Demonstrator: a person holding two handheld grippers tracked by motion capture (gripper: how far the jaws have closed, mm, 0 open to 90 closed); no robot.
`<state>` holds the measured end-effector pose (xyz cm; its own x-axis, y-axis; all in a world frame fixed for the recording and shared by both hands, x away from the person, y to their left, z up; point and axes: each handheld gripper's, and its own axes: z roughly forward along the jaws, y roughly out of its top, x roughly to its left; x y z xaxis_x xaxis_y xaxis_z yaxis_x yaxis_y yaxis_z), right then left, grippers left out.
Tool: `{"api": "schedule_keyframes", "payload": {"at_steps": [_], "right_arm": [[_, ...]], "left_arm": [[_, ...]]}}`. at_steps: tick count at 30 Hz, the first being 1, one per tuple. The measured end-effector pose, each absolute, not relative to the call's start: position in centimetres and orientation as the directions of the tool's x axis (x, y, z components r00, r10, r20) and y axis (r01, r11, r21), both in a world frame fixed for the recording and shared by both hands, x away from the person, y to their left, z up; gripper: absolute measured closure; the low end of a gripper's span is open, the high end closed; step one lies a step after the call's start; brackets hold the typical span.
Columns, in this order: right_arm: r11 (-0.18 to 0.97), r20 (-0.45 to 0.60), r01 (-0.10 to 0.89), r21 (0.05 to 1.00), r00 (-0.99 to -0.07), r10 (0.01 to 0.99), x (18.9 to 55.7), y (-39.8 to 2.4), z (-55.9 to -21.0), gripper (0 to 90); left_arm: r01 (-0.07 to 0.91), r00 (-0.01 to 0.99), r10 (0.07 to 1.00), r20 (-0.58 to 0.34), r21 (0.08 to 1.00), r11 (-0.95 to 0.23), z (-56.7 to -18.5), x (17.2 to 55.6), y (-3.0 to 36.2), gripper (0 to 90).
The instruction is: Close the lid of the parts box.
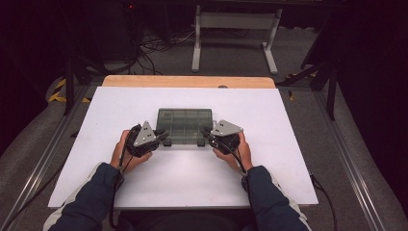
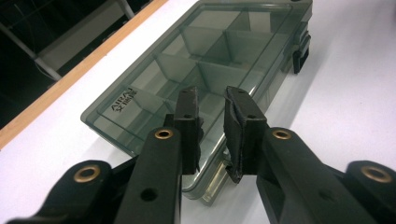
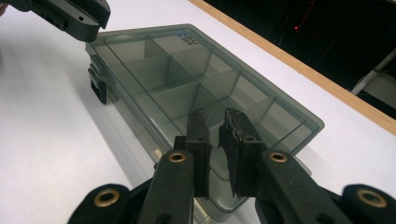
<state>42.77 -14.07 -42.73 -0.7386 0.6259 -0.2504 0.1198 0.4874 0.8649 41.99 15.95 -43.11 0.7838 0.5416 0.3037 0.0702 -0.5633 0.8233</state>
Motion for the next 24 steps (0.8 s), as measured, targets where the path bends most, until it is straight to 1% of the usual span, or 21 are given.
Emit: {"api": "schedule_keyframes", "payload": {"at_steps": [9,14,18,24], "right_arm": [[0.474,-0.252,0.107,0.874,-0.734,0.630,42.66,-13.94,-42.41,70.1],[0.459,-0.243,0.108,0.882,-0.730,0.638,42.72,-14.07,-42.32,60.7],[0.447,-0.237,0.109,0.888,-0.726,0.646,42.81,-14.15,-42.28,52.3],[0.443,-0.237,0.104,0.890,-0.725,0.647,42.81,-14.12,-42.26,43.8]], "left_arm": [[0.047,0.780,0.546,0.304,0.843,-0.536,-42.59,41.67,16.13,69.4],[0.041,0.781,0.546,0.304,0.847,-0.530,-42.53,41.65,16.24,65.4],[0.037,0.773,0.553,0.312,0.847,-0.530,-42.49,41.63,16.24,59.3],[0.037,0.770,0.557,0.310,0.850,-0.525,-42.48,41.55,16.19,52.5]]}}
